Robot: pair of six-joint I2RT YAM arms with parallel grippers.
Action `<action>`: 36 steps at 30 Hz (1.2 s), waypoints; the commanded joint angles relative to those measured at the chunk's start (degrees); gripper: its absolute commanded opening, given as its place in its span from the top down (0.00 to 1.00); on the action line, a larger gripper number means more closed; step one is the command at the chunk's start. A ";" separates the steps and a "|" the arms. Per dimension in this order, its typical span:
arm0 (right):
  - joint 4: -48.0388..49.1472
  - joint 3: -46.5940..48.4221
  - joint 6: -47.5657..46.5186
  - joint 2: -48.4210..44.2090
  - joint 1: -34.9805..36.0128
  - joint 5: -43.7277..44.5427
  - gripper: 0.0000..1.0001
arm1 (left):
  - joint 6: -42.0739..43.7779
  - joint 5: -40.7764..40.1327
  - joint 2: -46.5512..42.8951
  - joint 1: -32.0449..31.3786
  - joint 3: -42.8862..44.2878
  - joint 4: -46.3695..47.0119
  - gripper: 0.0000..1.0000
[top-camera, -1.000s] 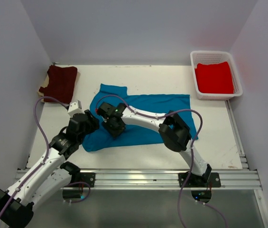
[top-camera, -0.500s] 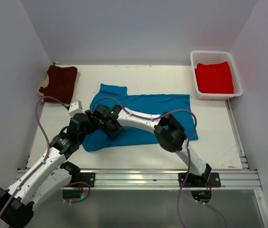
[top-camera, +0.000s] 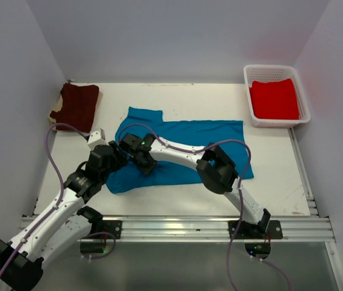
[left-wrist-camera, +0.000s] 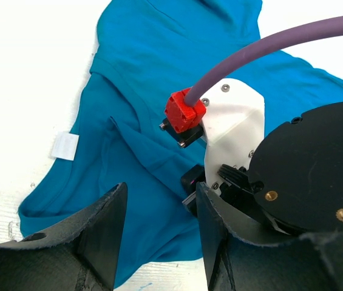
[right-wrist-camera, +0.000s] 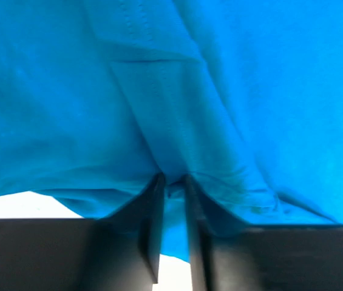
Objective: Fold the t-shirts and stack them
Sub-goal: Fold the flattened tshirt in 1/3 of the way
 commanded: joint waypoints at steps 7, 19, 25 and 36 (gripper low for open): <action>-1.01 1.61 -1.11 -1.55 -1.27 1.55 1.00 | -0.98 -0.52 -0.14 0.26 -0.94 0.91 0.48; 0.13 1.79 -0.93 -7.34 -3.11 -3.11 1.00 | -0.71 -0.08 -0.05 0.26 -0.94 0.56 0.48; 0.66 2.32 -0.49 -7.61 -7.94 -4.43 1.00 | -0.54 0.18 0.21 0.26 -0.94 0.47 0.48; 1.63 6.71 -0.67 0.99 -13.84 -5.23 0.63 | 0.08 1.68 2.32 0.26 -1.03 1.61 0.48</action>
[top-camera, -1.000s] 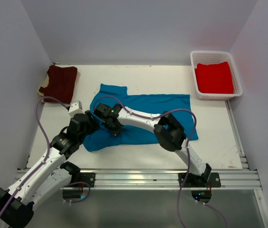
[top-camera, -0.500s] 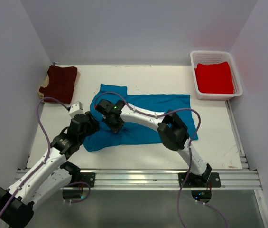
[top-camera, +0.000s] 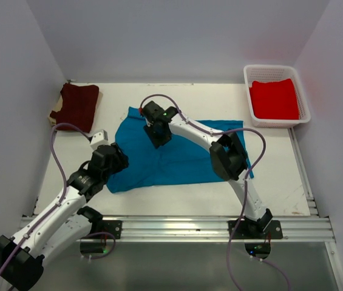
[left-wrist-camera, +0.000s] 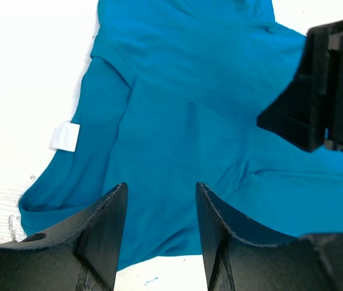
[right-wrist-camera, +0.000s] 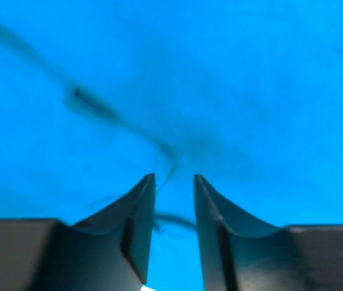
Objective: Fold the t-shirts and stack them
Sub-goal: Fold the flattened tshirt in 1/3 of the way
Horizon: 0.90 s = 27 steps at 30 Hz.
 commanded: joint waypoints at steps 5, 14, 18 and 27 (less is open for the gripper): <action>6.00 -5.73 0.93 -1.52 0.00 1.21 0.47 | 1.70 2.31 0.66 0.24 -0.33 2.47 0.48; 13.30 -21.99 2.78 -16.98 0.00 8.94 0.46 | 9.52 19.78 7.86 0.24 -3.66 16.78 0.56; 13.30 -25.07 3.66 -21.21 -0.09 13.60 0.45 | 10.49 23.76 14.62 0.15 -5.16 23.55 0.75; 14.27 -37.90 9.01 -27.89 -2.11 16.16 1.00 | 9.70 20.61 20.18 0.15 -2.18 17.71 0.96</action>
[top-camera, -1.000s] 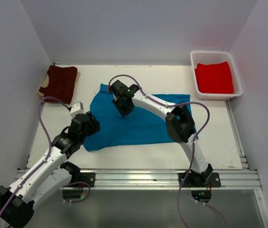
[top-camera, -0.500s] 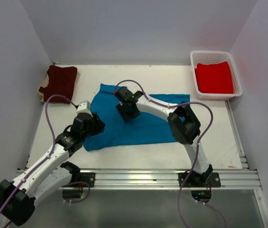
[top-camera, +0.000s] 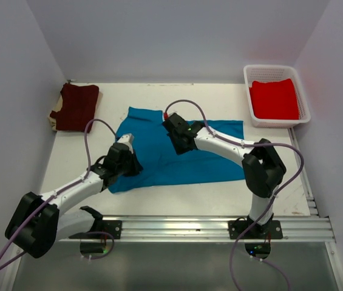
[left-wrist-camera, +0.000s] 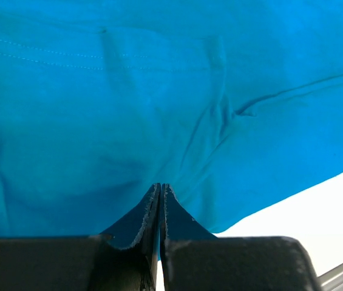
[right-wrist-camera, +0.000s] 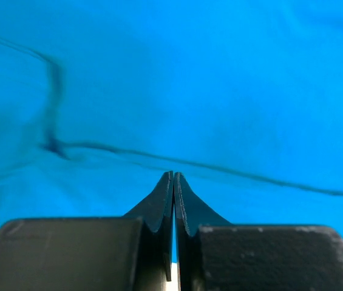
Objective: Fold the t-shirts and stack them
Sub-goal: Fold the flattened tshirt in 1/3 of the way
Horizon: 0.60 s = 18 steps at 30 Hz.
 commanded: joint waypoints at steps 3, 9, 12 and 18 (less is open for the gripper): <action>3.02 -9.76 5.00 -5.52 -1.41 1.27 1.00 | 0.41 -5.05 -3.12 0.21 3.49 -7.09 0.96; 6.97 -18.73 7.81 -8.78 -1.41 -1.63 1.00 | 0.24 -6.82 -8.32 0.13 3.14 -12.91 0.96; 8.03 -20.84 7.91 -8.79 -1.33 -1.64 1.00 | 0.24 -6.37 -7.71 0.13 1.65 -12.57 0.96; 8.73 -21.46 8.35 -7.64 -1.41 -2.07 1.00 | -0.55 -6.11 -1.05 0.21 -3.01 -6.25 0.99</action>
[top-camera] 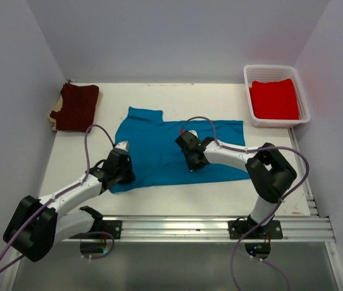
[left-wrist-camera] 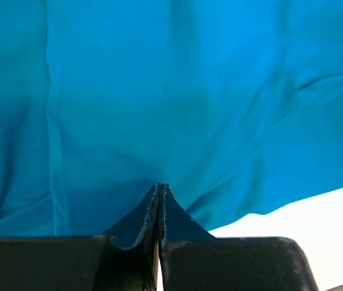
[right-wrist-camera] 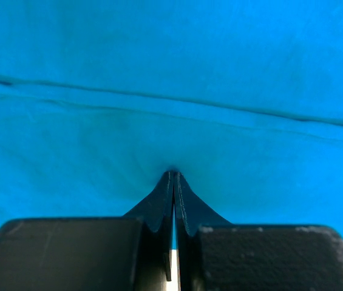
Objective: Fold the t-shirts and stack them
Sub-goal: Fold the flattened tshirt in 1/3 of the way
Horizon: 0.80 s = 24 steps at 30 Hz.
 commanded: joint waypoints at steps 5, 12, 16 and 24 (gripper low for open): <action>2.55 -0.98 1.79 -1.70 0.03 -1.00 1.00 | -1.45 -4.55 9.33 0.21 -0.54 1.41 1.00; 1.14 -4.49 3.46 -3.89 0.12 -2.24 1.00 | -5.85 -4.91 6.89 0.21 5.95 -12.11 0.99; -0.87 -5.46 3.37 -7.66 -0.41 -0.57 1.00 | -6.82 -7.19 3.37 0.21 10.09 -18.62 0.99; -2.73 -5.90 1.97 -13.21 -2.43 1.36 1.00 | -7.96 -6.13 -1.81 0.21 12.47 -23.65 1.00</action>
